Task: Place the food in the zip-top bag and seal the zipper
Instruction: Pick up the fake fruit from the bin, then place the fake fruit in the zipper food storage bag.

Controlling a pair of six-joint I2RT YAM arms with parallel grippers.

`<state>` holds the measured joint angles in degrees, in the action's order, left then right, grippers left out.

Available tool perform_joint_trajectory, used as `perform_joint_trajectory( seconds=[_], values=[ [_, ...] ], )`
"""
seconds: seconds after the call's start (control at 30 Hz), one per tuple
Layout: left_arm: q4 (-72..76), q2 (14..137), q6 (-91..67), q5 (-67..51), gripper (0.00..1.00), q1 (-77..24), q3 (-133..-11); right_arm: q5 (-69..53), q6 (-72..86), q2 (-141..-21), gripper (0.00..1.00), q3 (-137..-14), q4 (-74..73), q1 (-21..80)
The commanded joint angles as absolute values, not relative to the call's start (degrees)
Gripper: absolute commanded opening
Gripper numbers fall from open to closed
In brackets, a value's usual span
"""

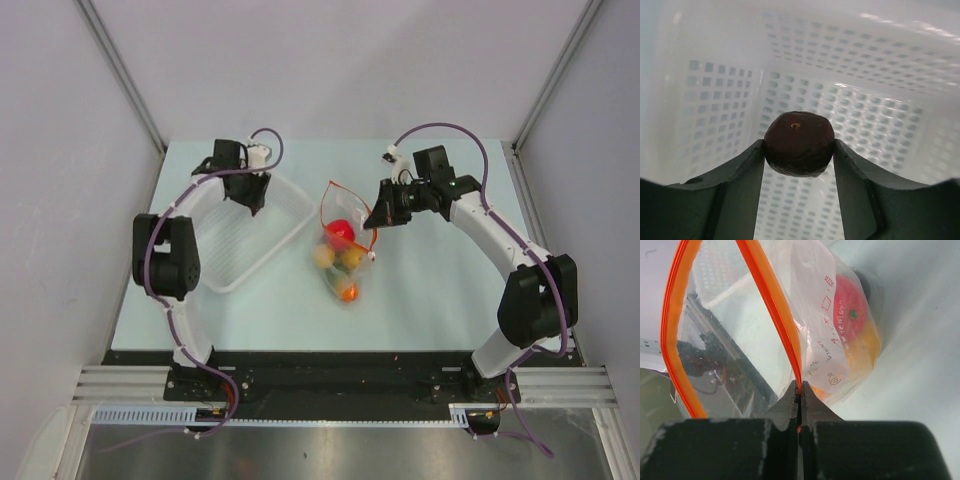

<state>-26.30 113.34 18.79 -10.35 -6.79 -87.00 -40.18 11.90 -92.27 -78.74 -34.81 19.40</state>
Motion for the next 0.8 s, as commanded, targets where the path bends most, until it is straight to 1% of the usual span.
perform_joint_trajectory(
  seconds=[0.0,0.03,0.13,0.17,0.27,0.4,0.6,0.67,0.7,0.73,0.77],
  values=[
    [-28.38,96.7,15.82,-21.95,0.57,-7.38,-88.33,-40.96,10.55,-92.55,0.0,-79.71,-33.75,20.12],
    [-30.13,94.85,15.73,-25.8,0.57,-8.17,-88.85,-40.78,10.11,-92.55,0.0,-79.89,-34.27,20.47],
    [-34.78,90.45,15.91,-30.57,0.57,-10.1,-92.8,-40.87,8.44,-92.64,0.0,-80.5,-34.54,21.71],
    [-35.41,89.57,16.17,-32.59,0.58,-12.11,-93.94,-41.22,7.92,-92.72,0.0,-80.59,-34.63,21.97],
    [-35.6,85.7,16.43,-34.01,0.59,-17.21,-93.87,-41.84,7.74,-93.08,0.0,-81.38,-35.07,22.5],
    [-34.19,83.5,16.7,-32.87,0.61,-23.63,-93.6,-41.66,7.47,-93.08,0.0,-81.91,-35.51,22.85],
    [-34.89,86.39,20.21,-29.1,0.6,-33.56,-91.94,-42.54,6.16,-92.55,0.0,-82.7,-36.73,23.29],
    [-34.98,87.62,21.52,-27.78,0.64,-36.47,-90.89,-42.54,5.45,-92.46,0.0,-82.79,-37.79,23.38],
    [-35.94,88.24,22.14,-25.08,0.68,-37.17,-90.88,-42.63,5.1,-92.11,0.0,-82.71,-37.97,23.38],
    [-36.73,89.2,22.41,-23.48,0.76,-38.4,-91.14,-42.89,4.49,-91.94,0.0,-82.71,-38.49,23.29],
    [-37.96,90.69,23.2,-23.03,0.78,-38.67,-92.45,-43.33,4.13,-91.67,0.0,-82.62,-38.67,23.29]
  ],
)
